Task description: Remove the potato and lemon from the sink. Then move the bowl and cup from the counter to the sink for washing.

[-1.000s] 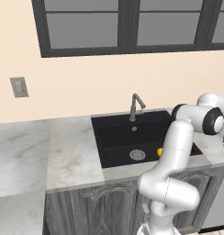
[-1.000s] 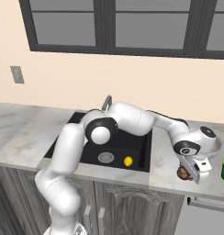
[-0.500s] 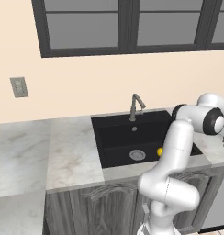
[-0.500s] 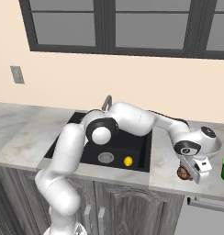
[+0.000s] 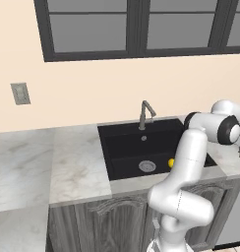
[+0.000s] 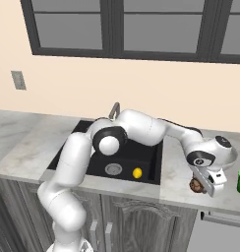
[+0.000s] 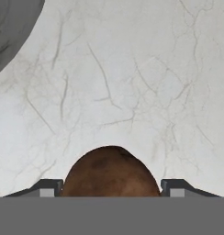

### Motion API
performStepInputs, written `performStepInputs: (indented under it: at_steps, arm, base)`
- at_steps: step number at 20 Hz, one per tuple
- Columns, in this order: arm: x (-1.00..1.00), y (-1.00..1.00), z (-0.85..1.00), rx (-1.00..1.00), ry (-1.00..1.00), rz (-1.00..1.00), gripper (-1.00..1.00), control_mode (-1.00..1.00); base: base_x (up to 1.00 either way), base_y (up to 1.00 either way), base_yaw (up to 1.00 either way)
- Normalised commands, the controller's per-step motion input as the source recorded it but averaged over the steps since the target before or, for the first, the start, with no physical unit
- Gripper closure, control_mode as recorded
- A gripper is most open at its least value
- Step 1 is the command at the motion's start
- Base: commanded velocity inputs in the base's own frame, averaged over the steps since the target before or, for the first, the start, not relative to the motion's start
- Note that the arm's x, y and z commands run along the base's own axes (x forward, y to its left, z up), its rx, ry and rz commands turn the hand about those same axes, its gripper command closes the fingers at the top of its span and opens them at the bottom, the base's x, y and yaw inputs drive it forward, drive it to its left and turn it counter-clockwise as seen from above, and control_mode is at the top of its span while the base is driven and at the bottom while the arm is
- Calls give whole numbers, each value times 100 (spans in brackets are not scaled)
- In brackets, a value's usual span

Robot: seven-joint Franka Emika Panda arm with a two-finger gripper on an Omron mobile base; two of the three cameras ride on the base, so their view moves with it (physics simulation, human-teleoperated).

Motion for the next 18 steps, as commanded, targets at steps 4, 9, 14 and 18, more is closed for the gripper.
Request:
performStepInputs:
  at_steps: [4, 9, 14, 18]
  arm:
    - [5, 17, -38, 0, 0, 0, -100, -100]
    - [6, 14, -37, 0, 1, 0, -100, -100]
    - [5, 10, -36, 0, 2, 0, -100, -100]
    - [3, 12, -36, 0, 1, 0, -100, -100]
  base:
    - [0, 0, 0]
    - [0, 0, 0]
    - [0, 0, 0]
    - [0, 0, 0]
